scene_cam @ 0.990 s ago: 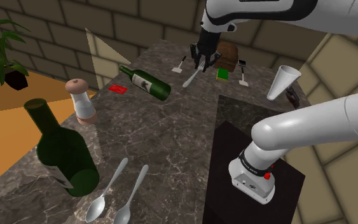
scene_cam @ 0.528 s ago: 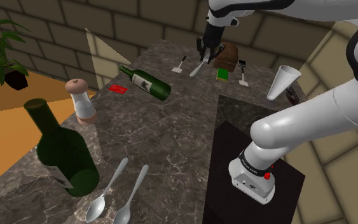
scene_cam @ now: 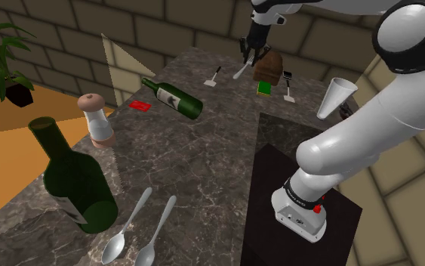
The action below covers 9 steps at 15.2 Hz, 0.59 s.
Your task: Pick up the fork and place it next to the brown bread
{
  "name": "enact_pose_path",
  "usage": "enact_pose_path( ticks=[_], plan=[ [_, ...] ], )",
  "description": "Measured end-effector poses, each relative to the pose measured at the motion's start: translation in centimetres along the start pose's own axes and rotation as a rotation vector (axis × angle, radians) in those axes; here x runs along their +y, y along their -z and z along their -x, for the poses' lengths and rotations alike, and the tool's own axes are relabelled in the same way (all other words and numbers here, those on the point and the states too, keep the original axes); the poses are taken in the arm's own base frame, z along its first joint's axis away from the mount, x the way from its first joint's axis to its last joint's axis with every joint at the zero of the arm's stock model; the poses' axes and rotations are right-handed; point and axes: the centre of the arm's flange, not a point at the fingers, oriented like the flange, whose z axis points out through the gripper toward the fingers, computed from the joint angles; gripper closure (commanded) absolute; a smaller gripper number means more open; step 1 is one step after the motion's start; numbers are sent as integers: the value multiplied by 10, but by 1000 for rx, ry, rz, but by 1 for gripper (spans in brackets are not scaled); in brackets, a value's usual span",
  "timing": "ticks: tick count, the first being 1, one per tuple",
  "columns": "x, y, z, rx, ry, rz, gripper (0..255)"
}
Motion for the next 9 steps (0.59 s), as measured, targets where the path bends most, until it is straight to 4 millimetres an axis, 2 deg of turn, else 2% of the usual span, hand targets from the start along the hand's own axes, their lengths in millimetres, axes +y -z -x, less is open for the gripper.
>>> enact_pose_path(
  ticks=[6, 9],
  plan=[
    [-10, -6, -83, 0, 0, 0, 255],
    [-17, -9, -117, 0, 0, 0, 255]
  ],
)
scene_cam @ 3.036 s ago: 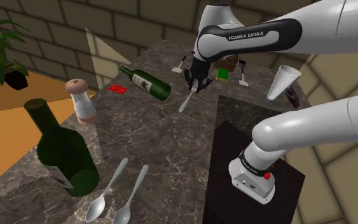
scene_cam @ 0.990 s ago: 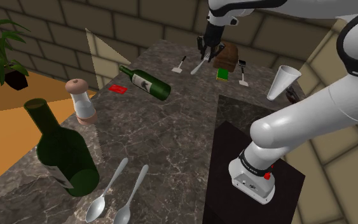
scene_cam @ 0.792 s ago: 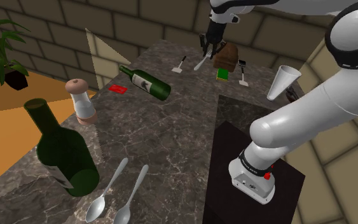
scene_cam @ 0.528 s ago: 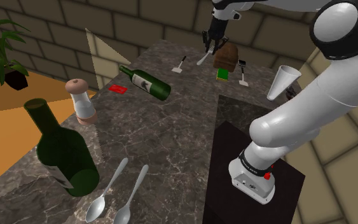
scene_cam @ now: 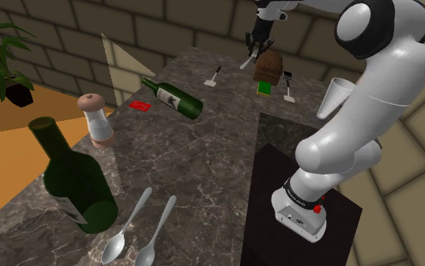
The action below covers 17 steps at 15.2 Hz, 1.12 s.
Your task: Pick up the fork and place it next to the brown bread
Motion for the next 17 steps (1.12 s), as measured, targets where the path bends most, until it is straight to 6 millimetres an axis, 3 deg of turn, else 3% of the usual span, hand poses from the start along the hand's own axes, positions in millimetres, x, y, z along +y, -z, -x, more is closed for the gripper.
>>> enact_pose_path(
  ticks=[10, 17],
  plan=[
    [-20, -2, -132, 1, 0, 0, 255],
    [-22, -40, -138, 0, 1, 0, 255]
  ],
)
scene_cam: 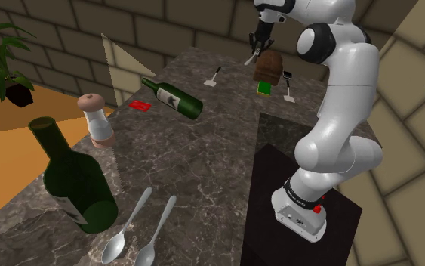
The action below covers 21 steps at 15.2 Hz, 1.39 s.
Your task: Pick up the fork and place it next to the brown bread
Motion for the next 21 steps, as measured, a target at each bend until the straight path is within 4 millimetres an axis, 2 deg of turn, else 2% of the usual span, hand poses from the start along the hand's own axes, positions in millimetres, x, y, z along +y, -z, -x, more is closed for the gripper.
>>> enact_pose_path(
  ticks=[21],
  plan=[
    [2, -108, 5, 8, 0, -6, 255]
  ],
)
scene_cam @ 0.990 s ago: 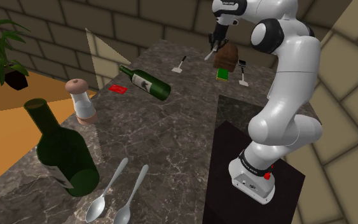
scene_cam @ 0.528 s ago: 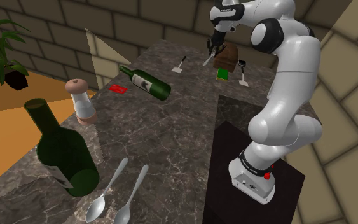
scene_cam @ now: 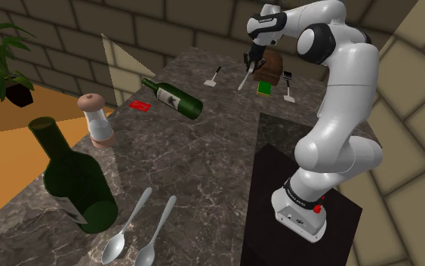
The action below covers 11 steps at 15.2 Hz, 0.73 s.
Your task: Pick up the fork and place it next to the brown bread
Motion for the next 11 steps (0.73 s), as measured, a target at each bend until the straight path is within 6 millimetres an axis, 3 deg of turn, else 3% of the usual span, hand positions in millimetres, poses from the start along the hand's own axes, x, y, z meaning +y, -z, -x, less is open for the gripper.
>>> enact_pose_path(
  ticks=[7, 11],
  plan=[
    [2, -39, 1, -7, 0, 6, 255],
    [-1, -41, 4, -3, 4, -1, 255]
  ],
)
